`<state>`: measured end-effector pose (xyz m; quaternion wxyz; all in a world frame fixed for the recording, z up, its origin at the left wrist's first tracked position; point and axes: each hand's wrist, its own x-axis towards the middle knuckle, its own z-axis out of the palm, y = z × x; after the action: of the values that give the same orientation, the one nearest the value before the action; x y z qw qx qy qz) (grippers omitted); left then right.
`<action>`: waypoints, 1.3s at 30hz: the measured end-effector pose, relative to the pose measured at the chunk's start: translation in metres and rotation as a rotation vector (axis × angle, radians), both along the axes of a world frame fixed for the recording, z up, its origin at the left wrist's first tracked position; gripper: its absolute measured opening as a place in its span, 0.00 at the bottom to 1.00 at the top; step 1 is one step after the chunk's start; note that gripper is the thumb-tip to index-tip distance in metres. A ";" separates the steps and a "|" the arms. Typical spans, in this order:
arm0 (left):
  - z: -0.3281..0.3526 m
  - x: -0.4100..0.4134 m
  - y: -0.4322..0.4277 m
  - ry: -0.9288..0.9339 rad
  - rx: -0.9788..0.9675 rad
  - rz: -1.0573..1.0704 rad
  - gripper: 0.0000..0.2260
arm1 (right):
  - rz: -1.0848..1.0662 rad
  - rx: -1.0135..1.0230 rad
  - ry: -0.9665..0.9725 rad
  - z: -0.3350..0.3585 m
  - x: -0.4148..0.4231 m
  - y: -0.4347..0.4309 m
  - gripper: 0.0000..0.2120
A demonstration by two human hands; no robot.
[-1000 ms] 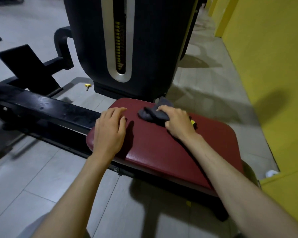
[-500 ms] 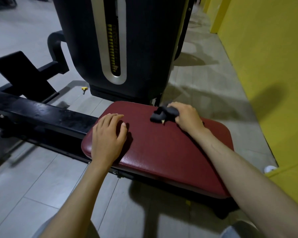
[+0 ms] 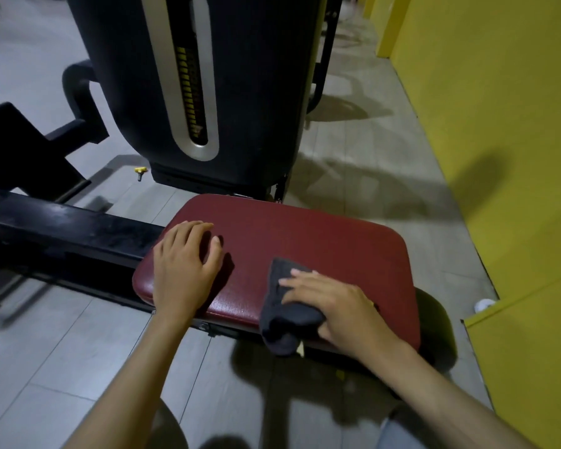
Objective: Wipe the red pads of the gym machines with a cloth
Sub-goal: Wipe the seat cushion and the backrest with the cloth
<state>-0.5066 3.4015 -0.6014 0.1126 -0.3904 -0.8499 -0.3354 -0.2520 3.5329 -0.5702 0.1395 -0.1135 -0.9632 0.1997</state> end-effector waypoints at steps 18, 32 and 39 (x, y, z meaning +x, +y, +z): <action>-0.002 0.000 0.002 0.007 -0.011 0.008 0.14 | -0.921 0.104 0.096 0.001 0.008 0.145 0.15; 0.000 -0.004 -0.001 -0.054 0.084 -0.013 0.12 | -0.394 0.015 0.064 -0.009 0.051 0.016 0.33; 0.002 0.000 -0.001 -0.038 0.033 -0.022 0.12 | -0.820 0.092 0.219 -0.016 0.042 0.002 0.26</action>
<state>-0.5068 3.4010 -0.5993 0.0991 -0.3913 -0.8419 -0.3581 -0.2098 3.5344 -0.5858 0.3137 -0.4588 -0.8258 0.0955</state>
